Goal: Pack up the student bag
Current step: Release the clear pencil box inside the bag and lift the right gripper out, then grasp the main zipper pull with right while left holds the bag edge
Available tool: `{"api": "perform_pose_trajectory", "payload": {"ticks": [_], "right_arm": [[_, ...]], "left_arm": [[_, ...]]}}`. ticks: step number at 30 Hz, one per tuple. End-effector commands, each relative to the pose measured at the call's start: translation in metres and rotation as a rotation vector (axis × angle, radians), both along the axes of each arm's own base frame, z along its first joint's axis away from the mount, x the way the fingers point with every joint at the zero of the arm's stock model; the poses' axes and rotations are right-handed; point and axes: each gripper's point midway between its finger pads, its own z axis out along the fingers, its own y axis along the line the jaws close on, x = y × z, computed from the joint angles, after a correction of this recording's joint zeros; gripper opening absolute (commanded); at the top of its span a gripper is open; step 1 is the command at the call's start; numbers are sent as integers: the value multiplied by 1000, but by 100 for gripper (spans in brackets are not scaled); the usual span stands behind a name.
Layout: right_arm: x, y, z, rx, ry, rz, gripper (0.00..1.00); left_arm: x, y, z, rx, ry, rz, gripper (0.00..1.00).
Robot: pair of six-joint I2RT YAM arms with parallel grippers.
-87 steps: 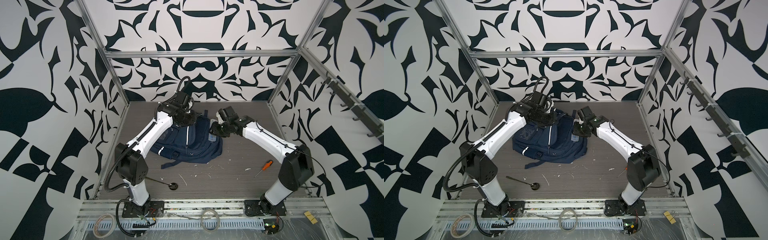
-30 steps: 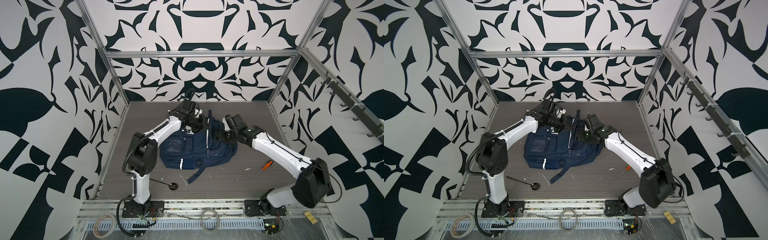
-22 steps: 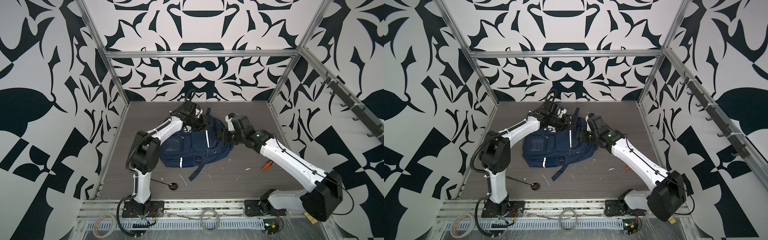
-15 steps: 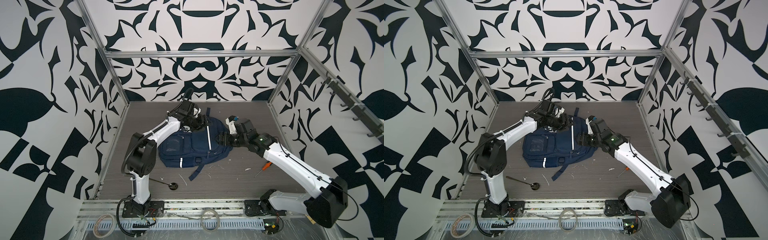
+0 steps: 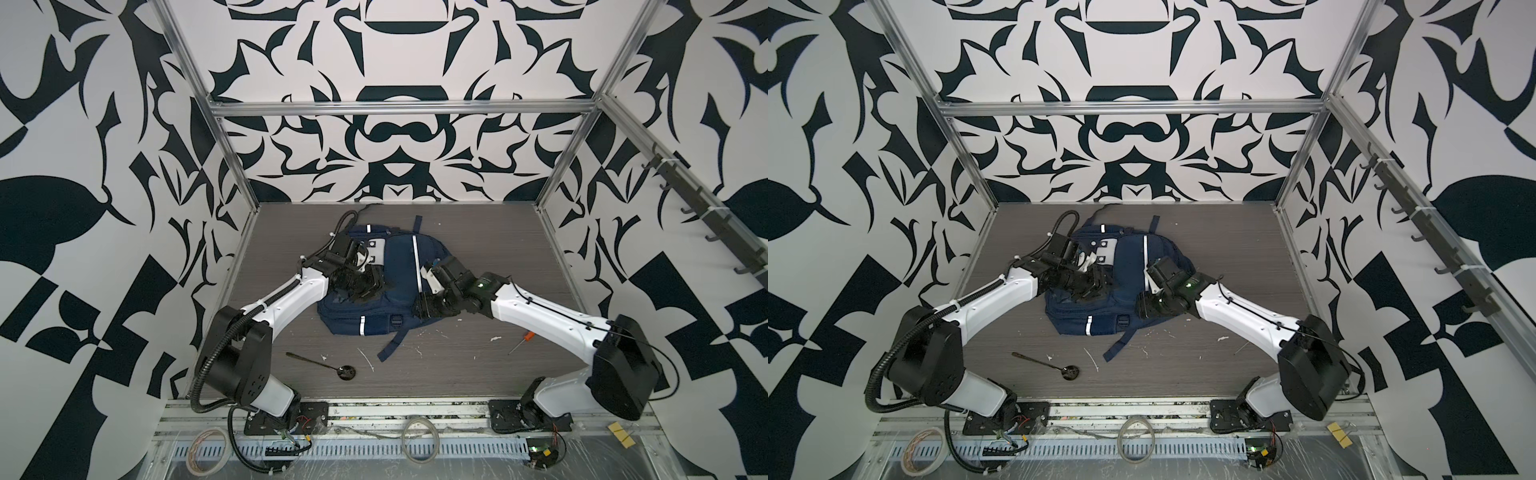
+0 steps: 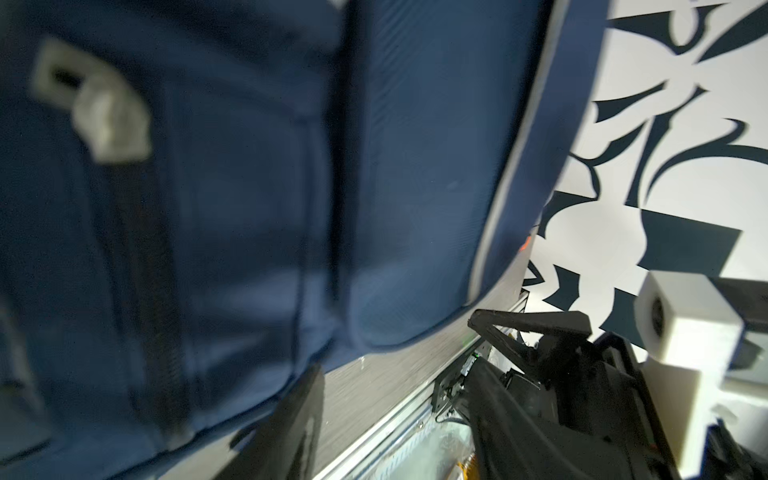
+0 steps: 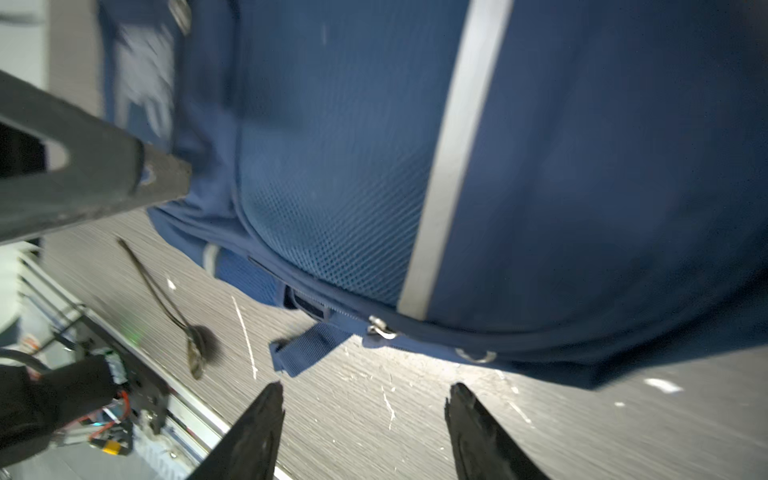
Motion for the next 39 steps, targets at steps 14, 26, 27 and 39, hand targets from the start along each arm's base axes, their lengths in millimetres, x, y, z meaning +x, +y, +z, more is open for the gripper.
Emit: {"api": "perform_pose_trajectory", "payload": {"ticks": [14,26,27,39], "right_arm": [[42,10,-27,-67,-76,-177,51],[51,-7,-51,-210,-135,-218,9],[51,-7,-51,-204,-148,-219,5],[19,-5,-5,-79,-318,84,0]], "left_arm": [[3,-10,-4,-109,24,-9,39],[3,-4,7,-123,14,-31,37],[3,-3,7,-124,16,-29,37],[19,0,8,-125,-11,-31,26]]}}
